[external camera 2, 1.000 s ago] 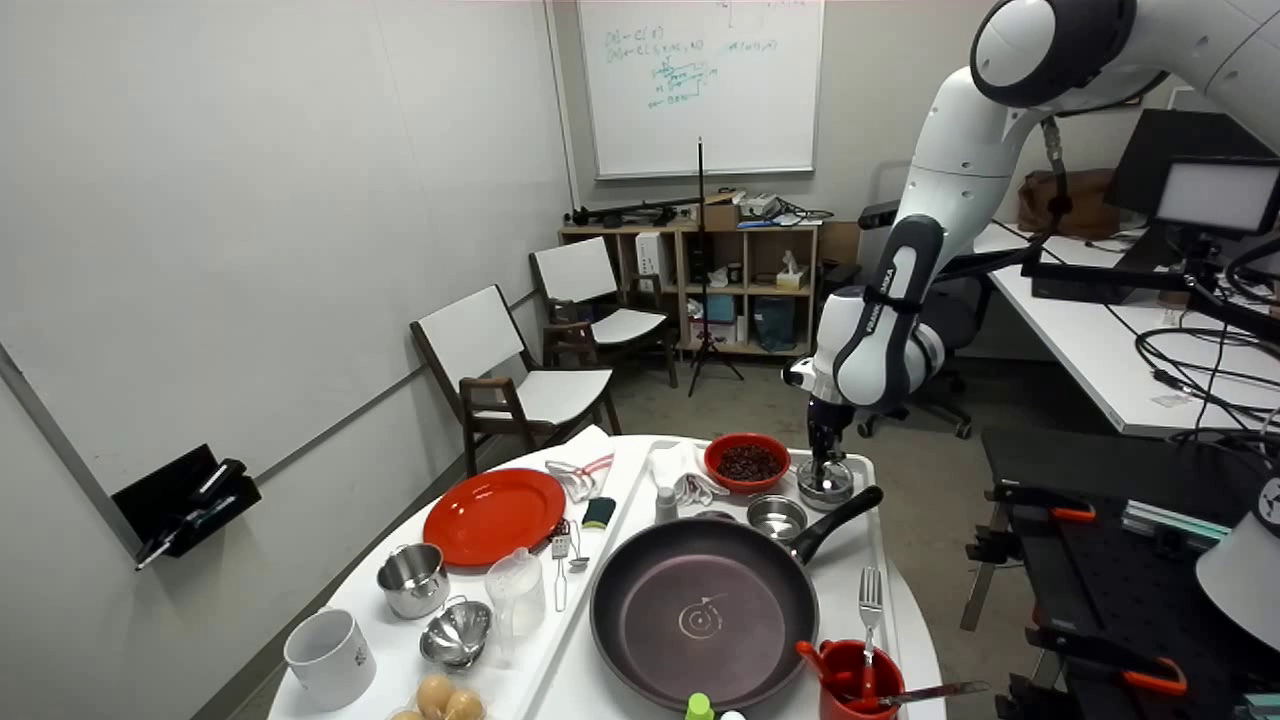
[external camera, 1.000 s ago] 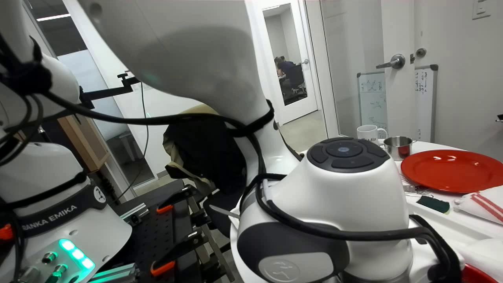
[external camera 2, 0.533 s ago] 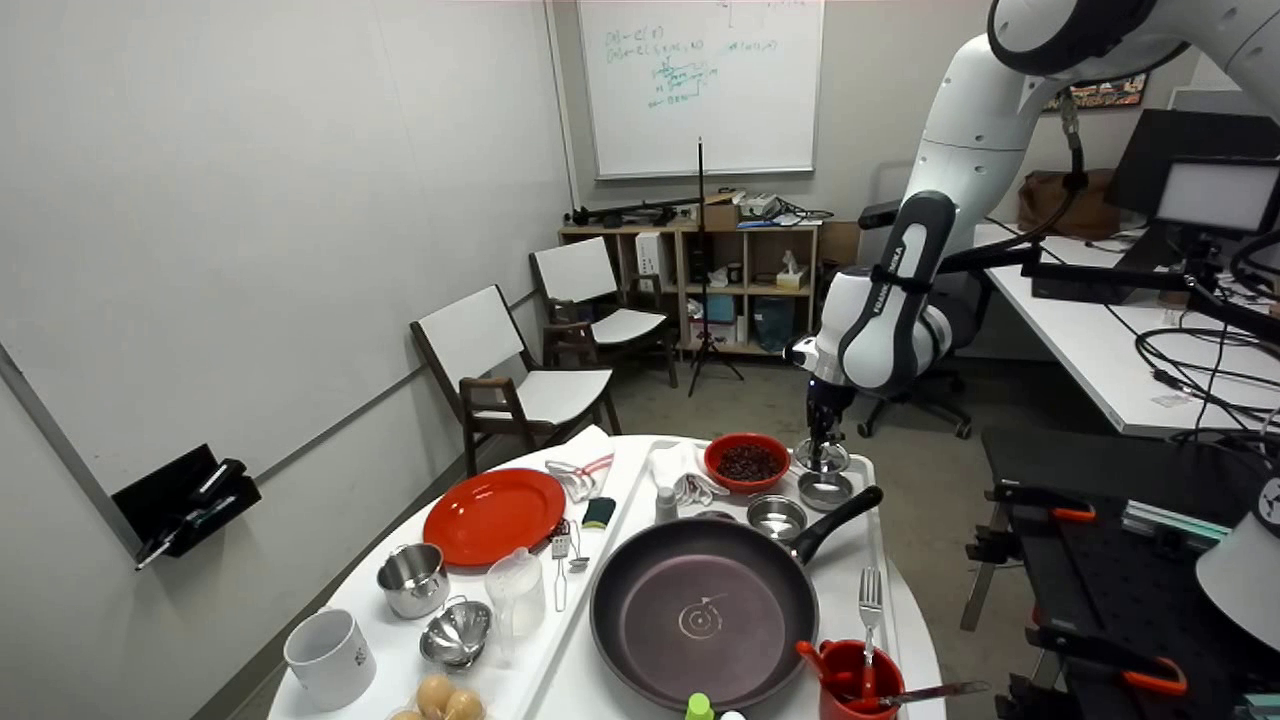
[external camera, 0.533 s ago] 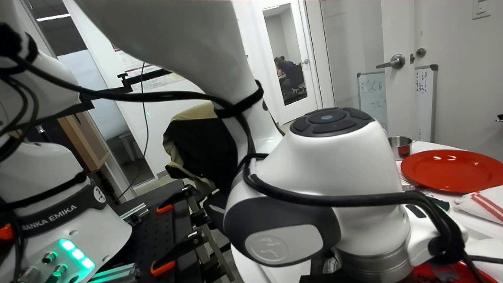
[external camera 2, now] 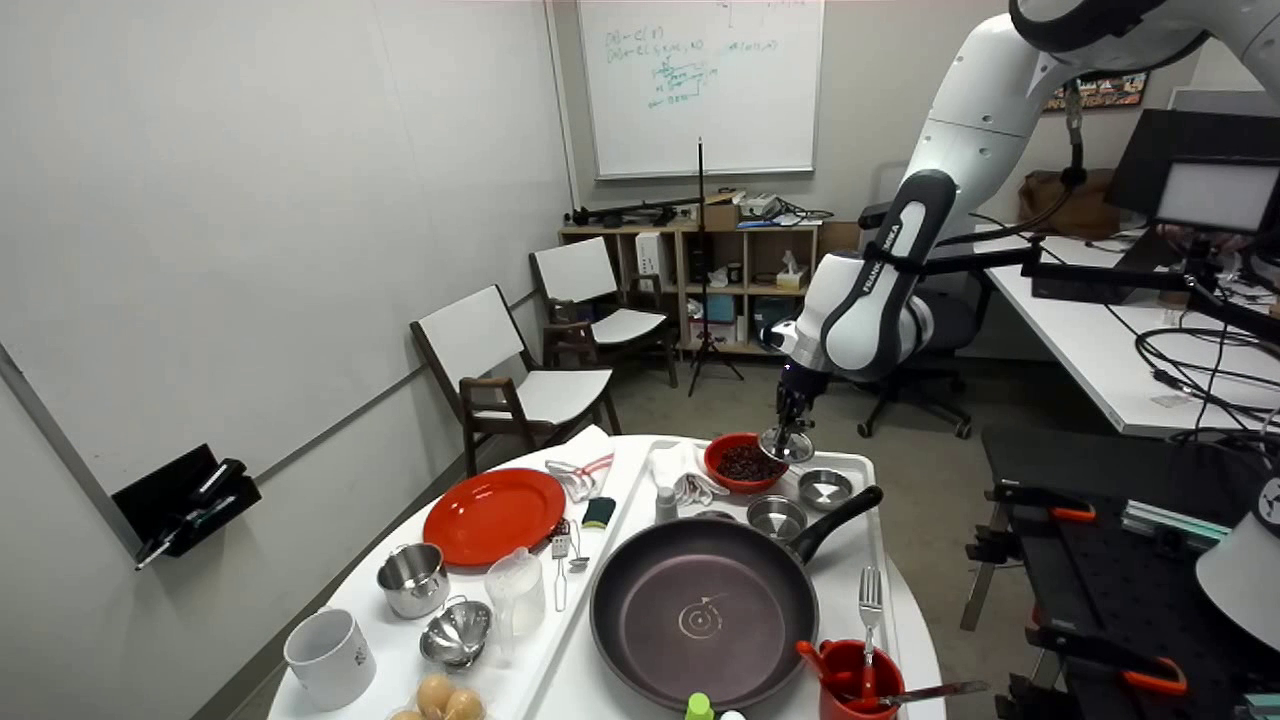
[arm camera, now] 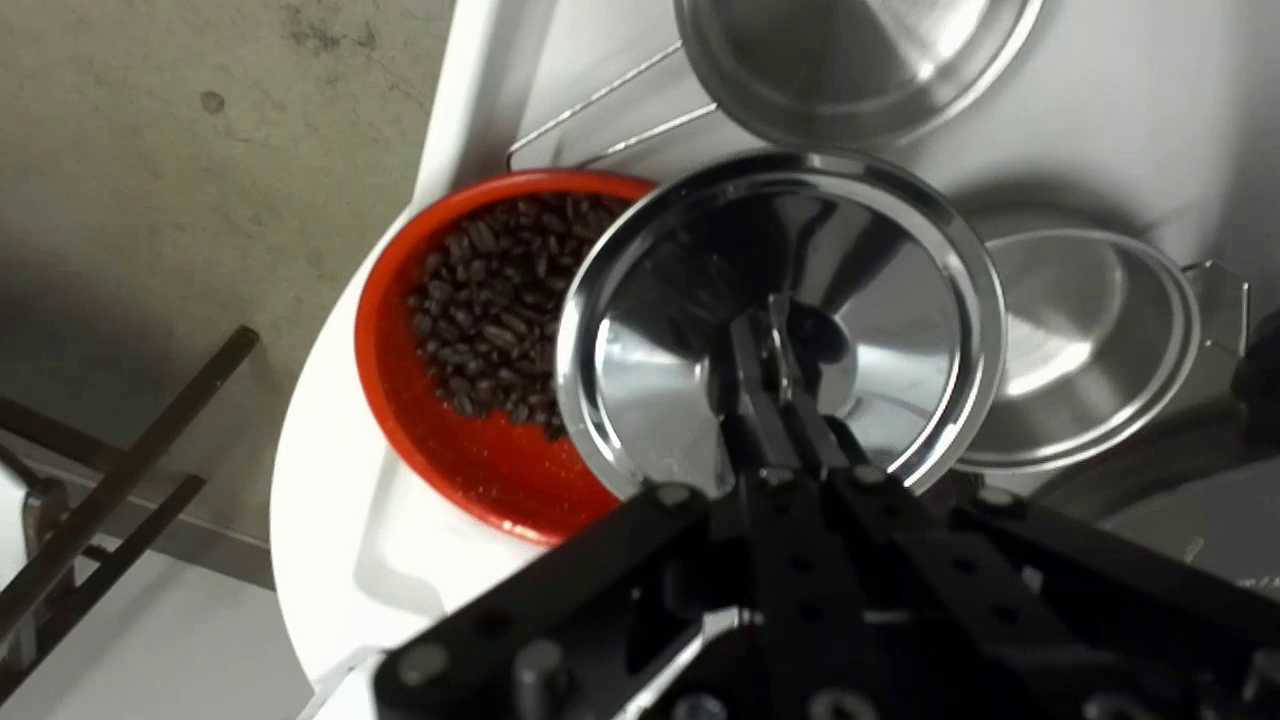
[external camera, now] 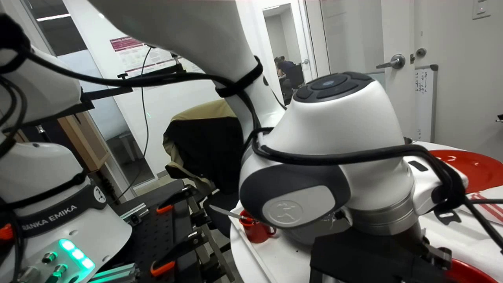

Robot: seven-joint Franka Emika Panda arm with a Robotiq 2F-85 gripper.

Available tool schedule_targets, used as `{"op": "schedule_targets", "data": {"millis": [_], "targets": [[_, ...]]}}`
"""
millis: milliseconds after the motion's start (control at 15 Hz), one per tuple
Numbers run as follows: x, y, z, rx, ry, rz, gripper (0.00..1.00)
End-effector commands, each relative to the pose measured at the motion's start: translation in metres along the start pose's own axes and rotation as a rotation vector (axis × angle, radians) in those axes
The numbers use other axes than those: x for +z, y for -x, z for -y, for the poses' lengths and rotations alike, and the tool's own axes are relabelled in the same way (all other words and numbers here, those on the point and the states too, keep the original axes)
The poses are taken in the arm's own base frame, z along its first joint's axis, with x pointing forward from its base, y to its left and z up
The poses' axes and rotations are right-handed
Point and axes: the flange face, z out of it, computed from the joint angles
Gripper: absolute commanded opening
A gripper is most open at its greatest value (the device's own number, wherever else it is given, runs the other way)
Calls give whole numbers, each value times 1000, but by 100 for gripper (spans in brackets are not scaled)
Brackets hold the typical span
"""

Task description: Take the lid off of the metal plate and put it on the red bowl

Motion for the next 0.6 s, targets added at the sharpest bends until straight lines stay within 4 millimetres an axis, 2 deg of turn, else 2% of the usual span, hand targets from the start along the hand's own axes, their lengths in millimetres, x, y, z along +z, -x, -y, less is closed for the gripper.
{"op": "schedule_targets", "data": {"millis": [0, 400, 533], "targets": [[3, -22, -23, 3, -8, -50, 0], [23, -50, -56, 31, -29, -16, 0], [30, -60, -72, 44, -33, 16, 0]]}}
